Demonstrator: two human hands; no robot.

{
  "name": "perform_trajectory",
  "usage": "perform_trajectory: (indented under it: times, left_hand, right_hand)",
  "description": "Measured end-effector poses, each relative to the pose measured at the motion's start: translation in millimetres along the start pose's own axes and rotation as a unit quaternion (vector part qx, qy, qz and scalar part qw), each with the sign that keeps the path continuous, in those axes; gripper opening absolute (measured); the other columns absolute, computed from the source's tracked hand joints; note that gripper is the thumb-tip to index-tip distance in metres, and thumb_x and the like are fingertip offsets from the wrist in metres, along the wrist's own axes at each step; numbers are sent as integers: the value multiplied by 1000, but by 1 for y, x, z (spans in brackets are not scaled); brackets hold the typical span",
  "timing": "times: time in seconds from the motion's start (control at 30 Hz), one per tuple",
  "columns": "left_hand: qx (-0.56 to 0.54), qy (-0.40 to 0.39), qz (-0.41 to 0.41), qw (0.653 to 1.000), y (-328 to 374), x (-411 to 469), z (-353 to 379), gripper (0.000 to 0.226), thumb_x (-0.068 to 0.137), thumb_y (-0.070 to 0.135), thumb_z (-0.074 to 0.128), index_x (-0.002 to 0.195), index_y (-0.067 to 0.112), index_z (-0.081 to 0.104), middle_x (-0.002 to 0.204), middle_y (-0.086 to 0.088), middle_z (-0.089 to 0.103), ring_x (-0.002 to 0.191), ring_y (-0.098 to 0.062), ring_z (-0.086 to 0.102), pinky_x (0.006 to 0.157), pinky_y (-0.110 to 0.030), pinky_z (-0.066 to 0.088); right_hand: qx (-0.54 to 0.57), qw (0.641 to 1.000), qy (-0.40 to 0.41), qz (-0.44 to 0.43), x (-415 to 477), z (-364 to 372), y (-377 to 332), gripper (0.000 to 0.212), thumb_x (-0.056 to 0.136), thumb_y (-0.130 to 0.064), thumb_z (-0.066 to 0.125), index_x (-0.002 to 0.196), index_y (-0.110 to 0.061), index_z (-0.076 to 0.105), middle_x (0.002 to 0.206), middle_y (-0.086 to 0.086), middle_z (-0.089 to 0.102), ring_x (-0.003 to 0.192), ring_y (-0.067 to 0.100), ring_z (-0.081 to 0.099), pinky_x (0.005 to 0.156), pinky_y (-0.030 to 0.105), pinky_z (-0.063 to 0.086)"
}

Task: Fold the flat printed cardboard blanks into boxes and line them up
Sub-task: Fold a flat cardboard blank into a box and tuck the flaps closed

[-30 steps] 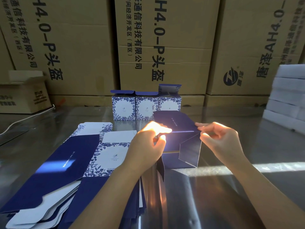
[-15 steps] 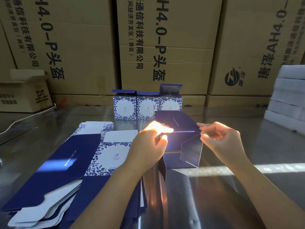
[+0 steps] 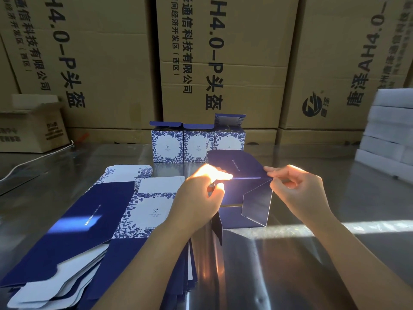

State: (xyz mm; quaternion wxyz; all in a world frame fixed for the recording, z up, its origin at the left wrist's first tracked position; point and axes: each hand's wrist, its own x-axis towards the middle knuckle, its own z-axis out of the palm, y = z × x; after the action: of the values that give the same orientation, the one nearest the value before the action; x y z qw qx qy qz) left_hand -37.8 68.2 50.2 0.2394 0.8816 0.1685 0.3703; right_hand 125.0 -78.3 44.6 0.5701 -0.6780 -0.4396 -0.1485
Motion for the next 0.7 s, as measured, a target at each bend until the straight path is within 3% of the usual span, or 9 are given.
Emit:
perform_trajectory:
  times: [0.13,0.27,0.33,0.43,0.5,0.57,0.63,0.7]
  left_hand:
    - [-8,4,4,1000,0,0,-1,22,92,19,47,101,11,65,99,-5,62,56,-12,41,66,-38,48]
    - [-6,2,-6,1000,1,0,0,22,92,21,47,101,9,64,102,-8,63,58,-14,43,68,-40,49]
    - [-2,-1,-12,1000,1,0,1,23,92,22,47,101,9,64,103,-8,64,58,-13,45,69,-39,50]
    - [2,-1,-13,1000,0,0,1,25,92,24,47,100,8,65,104,-7,63,62,-15,49,70,-40,51]
    - [-10,2,-11,1000,-1,0,2,29,92,27,46,98,7,65,103,-6,63,65,-18,52,71,-42,50]
    - [-75,28,-16,997,0,0,4,35,89,31,40,99,10,66,107,5,61,82,-10,57,79,-36,49]
    - [-182,57,-63,980,0,3,6,37,88,20,35,115,25,60,121,15,51,109,3,50,95,-28,45]
    - [-218,46,-154,963,-8,7,7,52,88,4,33,131,30,47,131,12,46,108,0,53,92,-22,48]
  right_hand:
    - [-25,999,-28,-28,1,-3,-5,22,78,-15,74,70,-34,66,91,-37,65,68,-1,64,60,6,45]
    - [-26,999,-43,4,5,-5,-3,6,80,-25,73,74,-28,72,93,-34,67,71,38,61,59,29,46]
    - [-23,999,-44,4,5,-5,-3,5,80,-25,72,75,-26,72,94,-32,67,68,40,58,58,30,44]
    - [-29,999,-42,-1,5,-4,-4,13,83,-24,70,72,-30,67,97,-31,67,48,21,47,48,15,37]
    - [-33,999,-28,-3,4,-1,-4,17,85,-24,67,70,-33,64,96,-34,66,46,9,45,50,10,37]
    - [-33,999,-21,-7,2,2,-4,14,84,-27,66,74,-36,64,97,-33,66,59,4,55,58,10,42]
    - [-40,998,-48,-8,-1,5,-3,12,83,-34,64,90,-45,64,110,-31,61,84,-5,58,74,8,42]
    - [-72,994,-87,4,-3,9,1,27,85,-38,63,110,-49,59,123,-33,48,92,-7,54,86,11,36]
